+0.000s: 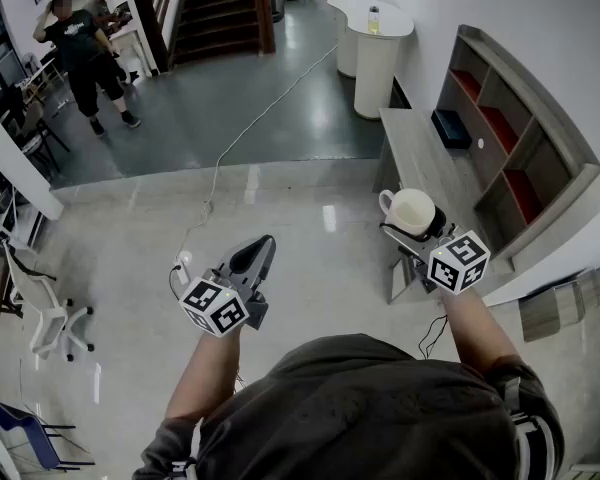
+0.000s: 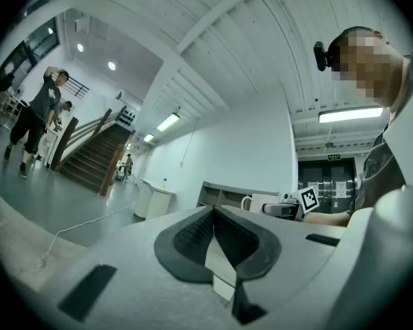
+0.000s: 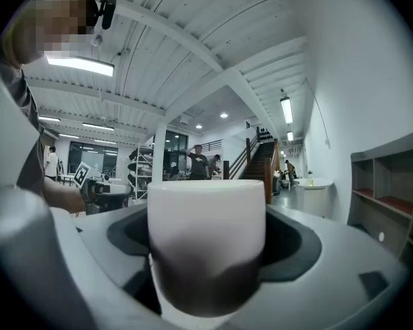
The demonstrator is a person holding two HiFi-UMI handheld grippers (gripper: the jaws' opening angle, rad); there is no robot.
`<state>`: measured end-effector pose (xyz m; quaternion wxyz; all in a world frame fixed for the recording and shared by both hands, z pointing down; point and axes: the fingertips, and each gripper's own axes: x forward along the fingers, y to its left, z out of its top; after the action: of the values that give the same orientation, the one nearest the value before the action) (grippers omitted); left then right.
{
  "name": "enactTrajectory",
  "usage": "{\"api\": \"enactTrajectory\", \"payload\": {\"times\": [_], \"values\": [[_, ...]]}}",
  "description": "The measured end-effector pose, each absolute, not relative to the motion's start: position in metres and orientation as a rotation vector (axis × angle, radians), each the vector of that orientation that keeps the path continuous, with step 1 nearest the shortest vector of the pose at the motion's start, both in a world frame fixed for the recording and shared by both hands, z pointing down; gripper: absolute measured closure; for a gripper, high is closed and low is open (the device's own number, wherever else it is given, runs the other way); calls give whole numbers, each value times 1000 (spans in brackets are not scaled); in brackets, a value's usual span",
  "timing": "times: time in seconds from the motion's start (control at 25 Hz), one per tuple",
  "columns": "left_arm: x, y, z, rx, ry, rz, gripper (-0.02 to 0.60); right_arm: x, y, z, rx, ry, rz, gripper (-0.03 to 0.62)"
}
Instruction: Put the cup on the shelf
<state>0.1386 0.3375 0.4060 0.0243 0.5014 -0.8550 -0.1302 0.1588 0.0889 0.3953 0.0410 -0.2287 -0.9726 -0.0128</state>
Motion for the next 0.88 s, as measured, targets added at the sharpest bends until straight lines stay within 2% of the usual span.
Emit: {"api": "enactTrajectory", "payload": {"times": [0.88], "values": [[148, 262, 400, 1541, -2663, -382, 575, 169, 31, 391, -788, -2969, -14, 160]]}}
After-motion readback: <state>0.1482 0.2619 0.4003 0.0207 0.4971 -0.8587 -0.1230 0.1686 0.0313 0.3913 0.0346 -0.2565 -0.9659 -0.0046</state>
